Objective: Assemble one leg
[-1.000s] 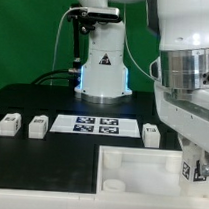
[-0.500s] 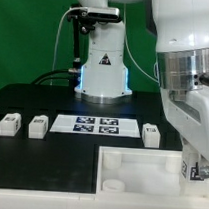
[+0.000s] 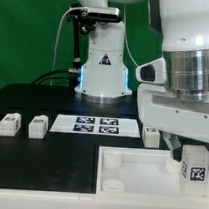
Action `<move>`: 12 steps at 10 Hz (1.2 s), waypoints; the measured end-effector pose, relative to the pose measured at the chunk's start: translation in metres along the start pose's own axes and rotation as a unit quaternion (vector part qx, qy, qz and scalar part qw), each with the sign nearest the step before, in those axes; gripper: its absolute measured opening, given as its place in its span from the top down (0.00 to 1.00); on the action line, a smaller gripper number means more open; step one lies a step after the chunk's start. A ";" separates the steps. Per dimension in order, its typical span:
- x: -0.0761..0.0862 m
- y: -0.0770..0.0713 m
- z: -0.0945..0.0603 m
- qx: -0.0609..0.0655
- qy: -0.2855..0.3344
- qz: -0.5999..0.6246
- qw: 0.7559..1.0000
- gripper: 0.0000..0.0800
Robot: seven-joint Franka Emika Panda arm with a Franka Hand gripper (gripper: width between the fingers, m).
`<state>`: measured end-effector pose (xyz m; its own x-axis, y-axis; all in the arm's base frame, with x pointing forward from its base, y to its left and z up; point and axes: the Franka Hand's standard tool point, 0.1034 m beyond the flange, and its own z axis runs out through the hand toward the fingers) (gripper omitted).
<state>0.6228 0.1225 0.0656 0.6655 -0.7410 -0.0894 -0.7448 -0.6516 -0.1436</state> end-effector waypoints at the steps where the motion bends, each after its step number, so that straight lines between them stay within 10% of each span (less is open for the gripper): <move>1: 0.001 0.001 0.000 -0.003 0.002 -0.071 0.997 0.19; 3: 0.012 -0.002 -0.009 -0.028 0.016 -0.287 0.957 0.19; 6: 0.016 -0.004 -0.012 -0.029 0.015 -0.401 0.916 0.19; 9: 0.015 -0.004 -0.011 -0.027 0.015 -0.370 0.928 0.31; 10: 0.014 -0.005 -0.011 -0.024 0.016 -0.301 0.953 0.52; 12: 0.016 -0.003 -0.011 -0.024 0.019 -0.220 0.975 0.62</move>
Offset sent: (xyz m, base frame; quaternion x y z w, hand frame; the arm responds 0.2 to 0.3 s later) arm 0.0119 -0.0014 0.0144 -0.0212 -0.0157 -0.3627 0.9315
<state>0.6355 0.1106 0.0756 0.9193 -0.3936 0.0067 -0.3904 -0.9137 -0.1134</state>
